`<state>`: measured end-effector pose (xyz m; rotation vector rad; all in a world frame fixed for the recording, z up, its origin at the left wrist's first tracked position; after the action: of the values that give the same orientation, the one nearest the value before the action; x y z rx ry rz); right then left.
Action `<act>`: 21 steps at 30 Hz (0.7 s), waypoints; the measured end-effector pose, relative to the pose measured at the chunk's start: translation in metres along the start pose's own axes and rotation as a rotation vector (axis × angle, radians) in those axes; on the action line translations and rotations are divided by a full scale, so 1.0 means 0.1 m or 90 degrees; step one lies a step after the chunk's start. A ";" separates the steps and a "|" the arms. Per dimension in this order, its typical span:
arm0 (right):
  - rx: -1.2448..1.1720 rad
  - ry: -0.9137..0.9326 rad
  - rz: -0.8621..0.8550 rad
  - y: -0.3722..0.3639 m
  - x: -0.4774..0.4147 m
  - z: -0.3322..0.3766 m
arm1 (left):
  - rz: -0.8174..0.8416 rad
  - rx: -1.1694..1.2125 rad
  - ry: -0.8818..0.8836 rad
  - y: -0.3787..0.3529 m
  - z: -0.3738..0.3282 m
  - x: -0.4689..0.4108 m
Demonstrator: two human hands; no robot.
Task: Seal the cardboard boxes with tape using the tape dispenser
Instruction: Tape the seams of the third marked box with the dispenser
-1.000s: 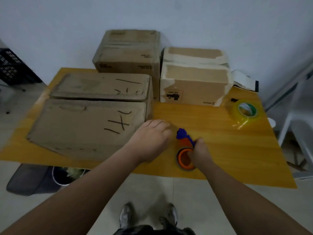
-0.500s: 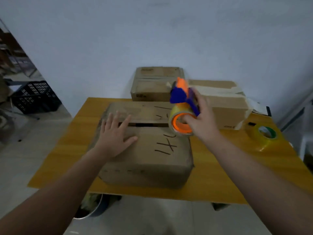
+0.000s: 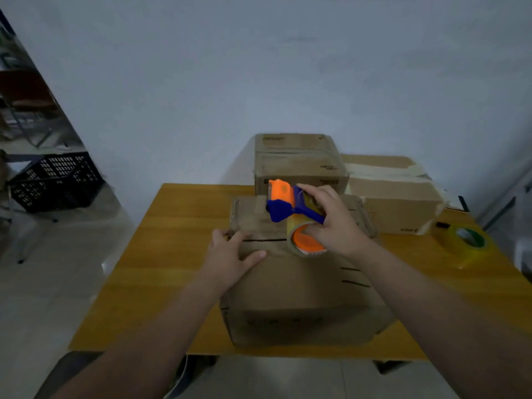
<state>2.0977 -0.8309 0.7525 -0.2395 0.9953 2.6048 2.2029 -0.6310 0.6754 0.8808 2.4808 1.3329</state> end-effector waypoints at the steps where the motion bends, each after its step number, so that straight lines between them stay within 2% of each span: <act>1: 0.015 -0.004 0.012 -0.02 0.03 -0.02 | -0.020 -0.026 0.003 0.02 -0.02 -0.02; 3: 0.029 -0.009 0.018 -0.04 0.08 -0.06 | -0.075 0.004 0.028 0.11 -0.03 -0.07; 5: 0.031 -0.007 0.011 -0.04 0.08 -0.07 | -0.101 0.199 0.073 0.22 -0.06 -0.07; 7: 0.044 0.002 0.015 -0.05 0.07 -0.06 | -0.044 0.417 0.105 0.26 -0.11 -0.07; 8: 0.050 0.006 0.019 -0.06 0.07 -0.06 | -0.006 0.469 0.123 0.27 -0.15 -0.06; 10: 0.056 0.011 0.025 -0.08 0.07 -0.07 | 0.017 0.455 0.165 0.30 -0.22 -0.07; 13: 0.064 0.013 0.023 -0.09 0.06 -0.09 | -0.027 0.392 0.184 0.37 -0.28 -0.10; 17: 0.050 0.010 0.025 -0.08 0.05 -0.11 | 0.103 0.509 0.176 0.39 -0.38 -0.07; 21: 0.061 0.012 0.036 -0.09 0.05 -0.11 | 0.099 0.553 0.150 0.37 -0.46 -0.08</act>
<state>2.0966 -0.8310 0.7378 -0.2158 1.1468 2.6008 2.2048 -0.6523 0.7317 1.1238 3.2761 0.3300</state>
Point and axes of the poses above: each hand's wrist, its own x-axis away from the middle knuckle, its own y-axis out of the back of the hand, z = x × y, the point moved 3 cm from there along -x, towards the middle knuckle, and after that the axes turned 1 degree about z, right-handed, at the moved point
